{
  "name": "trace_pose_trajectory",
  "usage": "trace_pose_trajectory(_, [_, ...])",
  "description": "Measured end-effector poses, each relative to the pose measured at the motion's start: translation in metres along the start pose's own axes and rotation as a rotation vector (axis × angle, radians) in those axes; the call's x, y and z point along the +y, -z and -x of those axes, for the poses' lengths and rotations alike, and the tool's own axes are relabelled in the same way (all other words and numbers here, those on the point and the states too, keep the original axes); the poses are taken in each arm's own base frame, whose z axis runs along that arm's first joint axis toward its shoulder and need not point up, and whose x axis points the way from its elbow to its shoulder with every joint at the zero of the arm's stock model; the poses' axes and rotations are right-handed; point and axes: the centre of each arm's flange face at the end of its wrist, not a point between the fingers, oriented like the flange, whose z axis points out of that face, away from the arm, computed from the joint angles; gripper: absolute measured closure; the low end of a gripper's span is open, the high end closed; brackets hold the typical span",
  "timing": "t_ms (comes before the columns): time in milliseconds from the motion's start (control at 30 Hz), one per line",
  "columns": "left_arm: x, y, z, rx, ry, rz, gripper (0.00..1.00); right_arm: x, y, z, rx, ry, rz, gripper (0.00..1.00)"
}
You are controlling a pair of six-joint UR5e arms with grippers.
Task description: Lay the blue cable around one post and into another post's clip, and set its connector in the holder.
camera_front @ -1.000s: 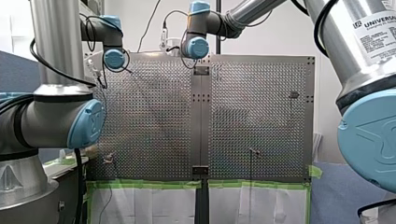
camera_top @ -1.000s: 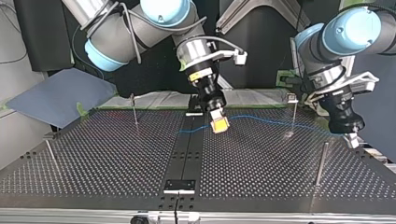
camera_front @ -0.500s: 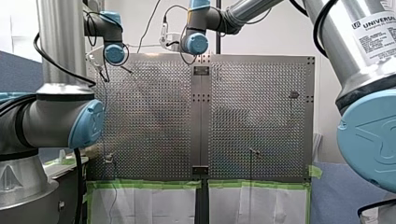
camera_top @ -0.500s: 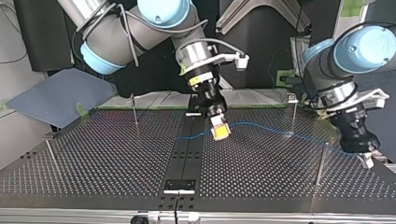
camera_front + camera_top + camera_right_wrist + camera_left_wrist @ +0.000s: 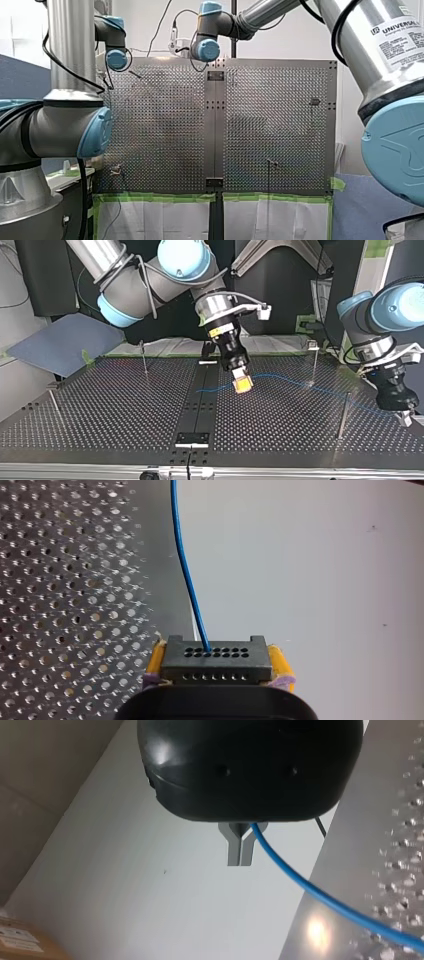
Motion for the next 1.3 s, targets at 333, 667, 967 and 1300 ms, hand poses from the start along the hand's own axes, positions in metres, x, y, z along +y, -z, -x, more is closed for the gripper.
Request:
trace_pose_trajectory(333, [0.035, -0.023, -0.019, 0.052, -0.018, 0.006, 0.98, 0.002, -0.009, 0.007, 0.007, -0.025, 0.007, 1.00])
trace_pose_trajectory(667, [0.045, -0.026, -0.048, 0.129, -0.023, -0.028, 0.98, 0.011, -0.013, 0.021, -0.005, -0.030, 0.030, 1.00])
trace_pose_trajectory(967, [0.050, -0.027, -0.062, 0.158, -0.023, -0.037, 0.98, 0.023, -0.015, 0.046, -0.050, -0.017, 0.063, 1.00])
trace_pose_trajectory(1300, [0.059, -0.030, -0.079, 0.188, 0.006, -0.044, 0.98, 0.041, -0.016, 0.060, -0.094, -0.006, 0.085, 1.00])
